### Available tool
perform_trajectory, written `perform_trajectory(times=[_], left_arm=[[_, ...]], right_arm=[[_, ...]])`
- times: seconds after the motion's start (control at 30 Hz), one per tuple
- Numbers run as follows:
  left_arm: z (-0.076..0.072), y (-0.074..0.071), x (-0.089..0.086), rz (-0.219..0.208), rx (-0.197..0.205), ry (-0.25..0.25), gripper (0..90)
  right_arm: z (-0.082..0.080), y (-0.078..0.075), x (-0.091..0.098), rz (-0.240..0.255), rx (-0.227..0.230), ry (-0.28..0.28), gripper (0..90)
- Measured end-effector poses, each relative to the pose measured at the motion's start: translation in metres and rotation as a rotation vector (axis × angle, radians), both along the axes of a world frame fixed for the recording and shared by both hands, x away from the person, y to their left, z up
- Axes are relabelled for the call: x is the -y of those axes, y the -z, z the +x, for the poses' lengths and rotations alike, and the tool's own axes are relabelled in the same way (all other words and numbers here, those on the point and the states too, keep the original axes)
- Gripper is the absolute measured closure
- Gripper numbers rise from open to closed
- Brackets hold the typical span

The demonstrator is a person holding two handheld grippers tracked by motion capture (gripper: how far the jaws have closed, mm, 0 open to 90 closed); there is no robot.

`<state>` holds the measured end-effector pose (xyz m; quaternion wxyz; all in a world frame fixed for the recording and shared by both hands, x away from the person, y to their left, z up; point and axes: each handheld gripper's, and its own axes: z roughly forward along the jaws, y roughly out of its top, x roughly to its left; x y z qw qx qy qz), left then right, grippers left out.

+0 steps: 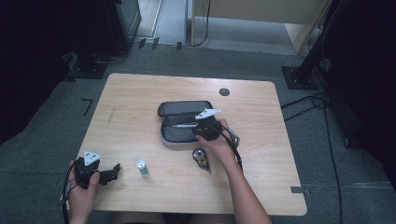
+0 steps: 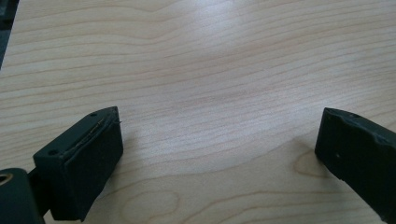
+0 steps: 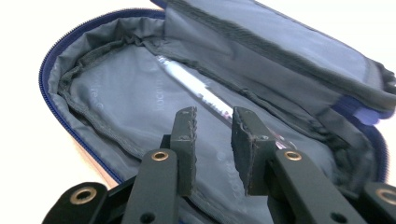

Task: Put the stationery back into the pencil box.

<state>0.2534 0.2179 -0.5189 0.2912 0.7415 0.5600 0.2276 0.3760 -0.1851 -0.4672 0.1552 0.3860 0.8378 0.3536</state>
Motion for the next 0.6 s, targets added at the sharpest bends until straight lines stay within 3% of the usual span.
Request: perform_trajectory(times=[0.17, 0.6], left_arm=[[0.000, 0.000, 0.000, 0.000, 0.000, 0.000, 1.3], [0.000, 0.000, 0.000, -0.002, 0.001, -0.002, 1.3]], right_arm=[[-0.008, -0.007, 0.008, 0.043, 0.026, 0.024, 67.6], [-0.050, -0.014, 0.021, 0.106, 0.099, 0.083, 59.3]])
